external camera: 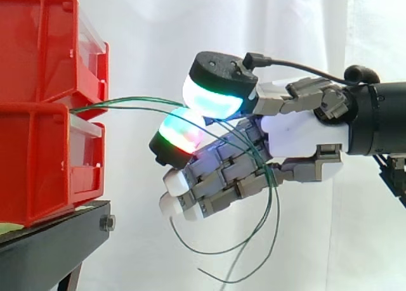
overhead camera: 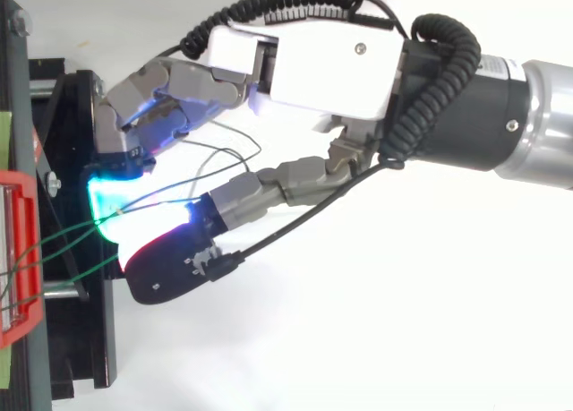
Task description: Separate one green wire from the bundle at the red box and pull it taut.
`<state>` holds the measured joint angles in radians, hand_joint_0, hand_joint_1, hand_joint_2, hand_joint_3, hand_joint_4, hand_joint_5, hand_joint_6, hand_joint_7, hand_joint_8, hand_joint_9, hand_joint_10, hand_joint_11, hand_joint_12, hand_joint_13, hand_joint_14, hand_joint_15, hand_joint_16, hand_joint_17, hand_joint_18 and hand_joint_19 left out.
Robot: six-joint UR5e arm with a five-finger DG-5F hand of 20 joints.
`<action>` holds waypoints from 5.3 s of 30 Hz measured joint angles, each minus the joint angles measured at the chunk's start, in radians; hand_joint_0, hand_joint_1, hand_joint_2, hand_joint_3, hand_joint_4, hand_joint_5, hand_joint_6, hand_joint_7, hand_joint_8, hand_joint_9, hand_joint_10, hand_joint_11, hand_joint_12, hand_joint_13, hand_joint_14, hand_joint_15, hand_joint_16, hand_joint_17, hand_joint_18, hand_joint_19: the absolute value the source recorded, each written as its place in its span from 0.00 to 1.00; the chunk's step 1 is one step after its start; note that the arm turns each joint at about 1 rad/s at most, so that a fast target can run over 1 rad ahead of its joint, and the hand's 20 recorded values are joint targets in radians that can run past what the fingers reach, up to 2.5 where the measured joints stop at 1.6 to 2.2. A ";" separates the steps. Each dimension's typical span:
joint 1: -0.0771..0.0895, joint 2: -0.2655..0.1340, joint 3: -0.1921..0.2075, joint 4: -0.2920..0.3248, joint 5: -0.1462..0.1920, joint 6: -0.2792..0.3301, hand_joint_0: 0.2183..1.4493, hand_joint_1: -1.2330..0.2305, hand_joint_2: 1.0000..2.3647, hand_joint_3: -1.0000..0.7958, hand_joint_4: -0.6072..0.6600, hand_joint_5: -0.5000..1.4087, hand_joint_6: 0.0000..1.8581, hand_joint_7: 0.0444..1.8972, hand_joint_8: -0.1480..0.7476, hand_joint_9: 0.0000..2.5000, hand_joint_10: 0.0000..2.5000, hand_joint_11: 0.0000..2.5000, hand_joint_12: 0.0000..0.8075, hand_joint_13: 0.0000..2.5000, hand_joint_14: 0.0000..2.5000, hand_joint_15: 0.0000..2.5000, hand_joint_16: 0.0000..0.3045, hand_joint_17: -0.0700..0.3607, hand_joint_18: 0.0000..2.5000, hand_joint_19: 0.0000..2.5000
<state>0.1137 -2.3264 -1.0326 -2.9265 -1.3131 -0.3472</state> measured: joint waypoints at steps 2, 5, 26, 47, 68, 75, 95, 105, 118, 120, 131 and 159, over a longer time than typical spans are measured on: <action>-0.002 0.004 0.000 -0.001 -0.001 -0.018 0.27 0.49 0.00 0.29 0.63 0.17 0.48 0.53 0.51 0.32 0.01 0.22 0.42 0.23 0.00 0.10 0.16 0.41 0.19 0.10; -0.004 0.009 0.000 -0.001 -0.002 -0.035 0.29 0.50 0.01 0.32 0.63 0.17 0.48 0.54 0.51 0.32 0.01 0.21 0.42 0.22 0.00 0.10 0.15 0.41 0.18 0.10; -0.007 0.022 -0.001 -0.002 0.003 -0.080 0.28 0.31 0.00 0.28 0.64 0.17 0.49 0.52 0.50 0.31 0.00 0.23 0.42 0.22 0.00 0.10 0.16 0.41 0.20 0.09; -0.011 0.022 -0.017 0.055 0.003 -0.079 0.30 0.34 0.01 0.47 0.59 0.18 0.49 0.56 0.53 0.34 0.01 0.23 0.44 0.24 0.00 0.10 0.15 0.40 0.22 0.10; -0.011 0.022 -0.018 0.059 0.005 -0.083 0.27 0.42 0.00 0.29 0.64 0.18 0.48 0.56 0.52 0.34 0.01 0.22 0.43 0.24 0.00 0.11 0.15 0.40 0.22 0.11; -0.007 0.022 -0.018 0.057 0.006 -0.080 0.24 0.51 0.00 0.28 0.64 0.18 0.48 0.55 0.53 0.35 0.00 0.22 0.44 0.25 0.00 0.11 0.15 0.41 0.21 0.11; -0.006 0.022 -0.019 0.059 0.006 -0.079 0.30 0.31 0.01 0.34 0.63 0.17 0.48 0.55 0.51 0.33 0.01 0.23 0.43 0.24 0.00 0.11 0.15 0.40 0.21 0.11; -0.006 0.022 -0.020 0.056 0.006 -0.077 0.27 0.30 0.00 0.28 0.64 0.17 0.48 0.54 0.51 0.33 0.01 0.23 0.43 0.24 0.00 0.11 0.16 0.41 0.22 0.11; -0.006 0.022 -0.021 0.056 0.006 -0.065 0.24 0.47 0.00 0.28 0.64 0.17 0.48 0.54 0.53 0.34 0.01 0.23 0.44 0.24 0.00 0.11 0.16 0.41 0.21 0.12; -0.006 0.022 -0.021 0.057 0.006 -0.065 0.26 0.46 0.00 0.28 0.64 0.17 0.48 0.55 0.52 0.34 0.00 0.23 0.44 0.24 0.00 0.11 0.15 0.40 0.20 0.11; -0.006 0.021 -0.022 0.060 0.006 -0.064 0.30 0.40 0.01 0.42 0.61 0.18 0.48 0.57 0.52 0.35 0.01 0.23 0.42 0.24 0.00 0.10 0.14 0.39 0.20 0.11; 0.002 0.021 -0.156 0.142 0.018 0.139 0.31 0.36 0.01 0.48 0.54 0.19 0.48 0.58 0.53 0.39 0.01 0.26 0.42 0.26 0.00 0.12 0.14 0.39 0.20 0.08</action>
<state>0.1154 -2.3054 -1.1886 -2.7848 -1.2951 -0.2085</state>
